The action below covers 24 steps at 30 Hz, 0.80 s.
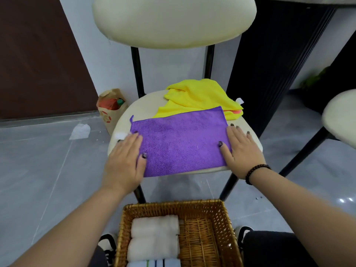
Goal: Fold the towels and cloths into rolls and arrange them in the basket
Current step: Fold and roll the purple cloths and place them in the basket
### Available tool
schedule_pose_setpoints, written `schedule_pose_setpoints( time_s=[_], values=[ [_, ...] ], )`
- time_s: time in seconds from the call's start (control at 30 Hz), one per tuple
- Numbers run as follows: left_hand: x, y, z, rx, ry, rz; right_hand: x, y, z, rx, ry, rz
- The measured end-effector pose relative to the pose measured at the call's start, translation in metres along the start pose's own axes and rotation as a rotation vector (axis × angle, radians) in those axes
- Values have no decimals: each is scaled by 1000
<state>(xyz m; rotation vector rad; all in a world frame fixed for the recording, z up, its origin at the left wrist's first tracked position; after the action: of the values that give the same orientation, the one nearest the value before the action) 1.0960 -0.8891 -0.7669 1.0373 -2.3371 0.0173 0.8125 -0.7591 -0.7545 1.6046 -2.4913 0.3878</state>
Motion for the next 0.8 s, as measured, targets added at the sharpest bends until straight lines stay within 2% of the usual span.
schedule_pose_setpoints(
  time_s=[0.07,0.13,0.2,0.27,0.37,0.5,0.57,0.63,0.7,0.73,0.8],
  values=[
    [1,-17,-11,-29,-41,-222,1,14,-2,95,-9,88],
    [2,-26,-25,-61,-72,-390,2,19,-13,237,65,215],
    [4,-19,-39,-116,-43,-459,1,18,-26,353,146,364],
    [6,-2,-47,-226,-25,-499,3,13,-33,400,152,457],
    [7,30,-45,-274,-84,-414,7,3,-33,392,76,543],
    [0,52,-21,84,-285,-182,9,2,-30,443,-38,668],
    [-5,67,-14,213,-286,48,7,1,-33,482,-58,680],
    [-11,76,-5,256,-291,254,3,-1,-40,384,19,546],
    [-13,73,0,263,-248,351,-3,-12,-50,260,200,175],
    [-12,71,-2,250,-217,376,-8,-20,-51,276,236,-36],
    [-11,66,-7,230,-150,410,-19,-29,-37,246,103,-340]
  ],
)
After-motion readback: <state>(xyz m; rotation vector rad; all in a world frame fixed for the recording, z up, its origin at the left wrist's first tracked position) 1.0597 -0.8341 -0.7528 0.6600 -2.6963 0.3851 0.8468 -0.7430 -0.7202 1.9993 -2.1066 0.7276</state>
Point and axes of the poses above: each hand's wrist, its own x-axis towards the middle knuckle, its own z-axis out of the palm, y = z × x, the point moved 4 cm from there along x, towards the middle knuckle, and after that the axes turned 10 degrees about y, right-handed, at the moved point
